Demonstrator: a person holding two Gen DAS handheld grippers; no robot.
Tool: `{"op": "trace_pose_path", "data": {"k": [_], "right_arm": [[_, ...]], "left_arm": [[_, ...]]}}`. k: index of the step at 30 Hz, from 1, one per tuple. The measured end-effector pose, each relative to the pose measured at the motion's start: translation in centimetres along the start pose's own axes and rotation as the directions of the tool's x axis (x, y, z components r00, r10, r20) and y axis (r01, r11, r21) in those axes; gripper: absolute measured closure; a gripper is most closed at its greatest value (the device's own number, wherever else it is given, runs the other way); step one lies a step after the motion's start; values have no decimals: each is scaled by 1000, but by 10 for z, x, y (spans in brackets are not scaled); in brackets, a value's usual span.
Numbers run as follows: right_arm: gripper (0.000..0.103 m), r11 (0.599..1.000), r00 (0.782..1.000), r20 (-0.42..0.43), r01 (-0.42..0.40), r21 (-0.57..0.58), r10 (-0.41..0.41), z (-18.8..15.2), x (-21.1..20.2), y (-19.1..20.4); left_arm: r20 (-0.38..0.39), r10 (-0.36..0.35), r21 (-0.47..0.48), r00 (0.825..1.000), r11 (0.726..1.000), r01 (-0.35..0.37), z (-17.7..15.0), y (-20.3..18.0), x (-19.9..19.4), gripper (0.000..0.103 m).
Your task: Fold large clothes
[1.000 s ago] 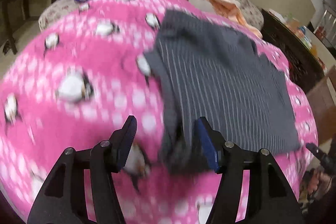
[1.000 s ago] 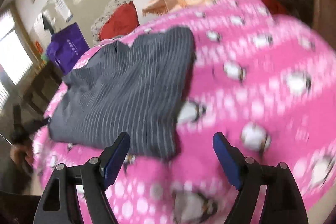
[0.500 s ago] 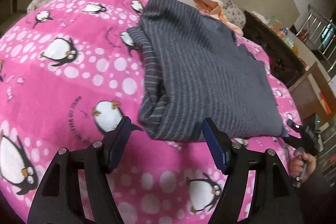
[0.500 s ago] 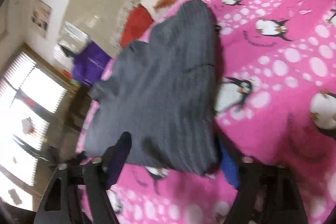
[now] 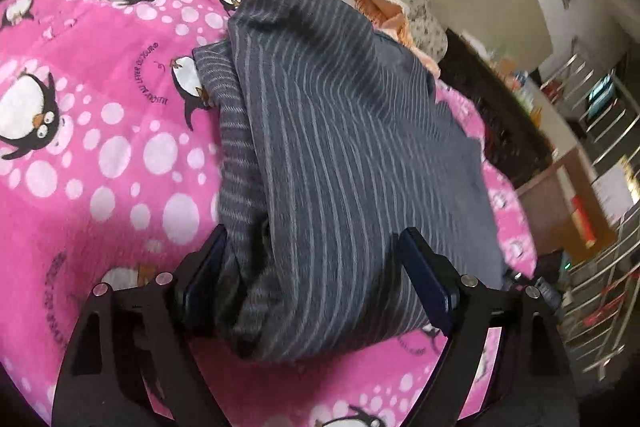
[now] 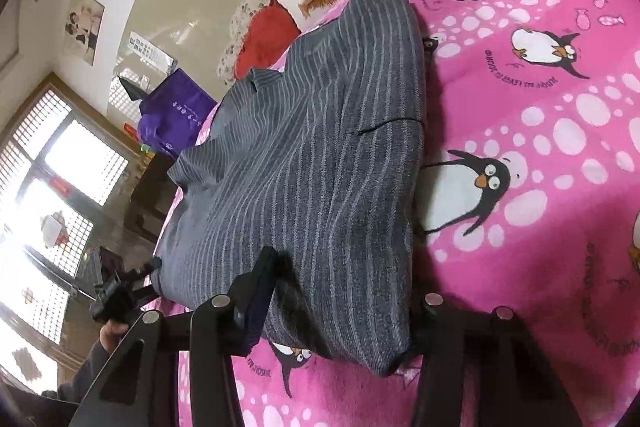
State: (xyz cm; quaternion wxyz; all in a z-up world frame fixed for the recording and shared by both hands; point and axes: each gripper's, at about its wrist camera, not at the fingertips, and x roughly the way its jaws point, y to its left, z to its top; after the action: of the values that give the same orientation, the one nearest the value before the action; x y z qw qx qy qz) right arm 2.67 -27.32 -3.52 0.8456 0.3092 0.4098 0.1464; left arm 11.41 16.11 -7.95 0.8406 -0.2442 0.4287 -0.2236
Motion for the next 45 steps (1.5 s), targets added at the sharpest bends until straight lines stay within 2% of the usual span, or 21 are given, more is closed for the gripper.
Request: {"op": "trace_pose_path", "data": {"k": [2, 3, 4, 6, 7, 10, 15, 18, 20, 22, 24, 26, 29, 32, 33, 35, 36, 37, 38, 40, 45], "right_arm": [[54, 1000, 1000, -12, 7, -12, -7, 2, 2, 3], [55, 1000, 1000, -16, 13, -16, -13, 3, 3, 4], [60, 999, 1000, -19, 22, -25, -22, 4, 3, 7], [73, 999, 1000, -14, 5, -50, -5, 2, -1, 11], [80, 999, 1000, -9, -5, -53, 5, 1, -4, 12], [84, 998, 998, -12, -63, -29, 63, -2, -20, 13], [86, 985, 983, -58, -171, 22, 172, -20, -58, 14], [87, 980, 979, -73, -186, 71, 191, -42, -84, 7], [87, 989, 990, -68, -120, 84, 126, -52, -97, -3], [87, 997, 998, -50, -31, 77, 35, -48, -106, -9], [87, 998, 1000, -16, 26, 51, -26, -38, -113, -5], [87, 996, 997, 27, 75, -46, -74, -21, -114, 19], [87, 959, 985, 114, 153, -239, -129, -3, -100, 70], [87, 932, 985, 127, 155, -327, -119, 5, -70, 100], [87, 930, 985, 120, 156, -332, -123, 6, -63, 103], [87, 913, 976, 84, 217, -345, -200, 4, -32, 100], [87, 909, 967, 44, 250, -334, -250, 2, -18, 92], [87, 905, 943, -47, 301, -300, -329, -3, 6, 74], [87, 914, 939, -84, 299, -273, -332, -5, 15, 65], [87, 951, 967, -36, 241, -193, -253, -7, 10, 51], [83, 946, 965, -39, 245, -213, -259, -7, 8, 53]], "left_arm": [[-9, -14, -7, 1000, 1000, 14, -1, 0, -1, 19], [-16, -18, -4, 1000, 1000, 18, -3, -1, -3, 31], [-24, -8, -11, 1000, 1000, 8, -5, 0, -4, 55], [-28, 1, -46, 1000, 999, -3, -8, 4, -9, 76], [-17, -17, -58, 1000, 998, 16, -9, 5, -15, 83], [-27, -11, -41, 1000, 999, 10, -12, -2, -27, 88], [-103, -59, -4, 993, 998, 59, -34, -6, -65, 90], [-163, -86, -27, 983, 996, 82, -60, 3, -84, 90], [-170, -77, -37, 982, 997, 72, -71, 11, -90, 81], [-148, -75, -77, 986, 995, 65, -76, 22, -92, 61], [-139, -65, -92, 988, 994, 53, -74, 23, -90, 58], [-131, -32, -57, 991, 998, 24, -67, 16, -87, 55], [-81, 17, -15, 997, 1000, -18, -53, 4, -84, 54], [-42, 53, 4, 998, 999, -53, -42, -4, -77, 54], [-43, 70, 8, 997, 998, -69, -42, -4, -73, 54], [-67, 131, 21, 989, 991, -130, -46, -2, -61, 54], [-72, 144, 13, 987, 990, -143, -49, 1, -57, 53], [-55, 138, -3, 989, 990, -139, -51, 3, -57, 51], [-43, 127, -13, 991, 992, -128, -53, 7, -58, 51], [-29, 113, -17, 993, 993, -114, -55, 11, -59, 51], [3, 97, 9, 995, 995, -97, -58, 10, -54, 48]]}}
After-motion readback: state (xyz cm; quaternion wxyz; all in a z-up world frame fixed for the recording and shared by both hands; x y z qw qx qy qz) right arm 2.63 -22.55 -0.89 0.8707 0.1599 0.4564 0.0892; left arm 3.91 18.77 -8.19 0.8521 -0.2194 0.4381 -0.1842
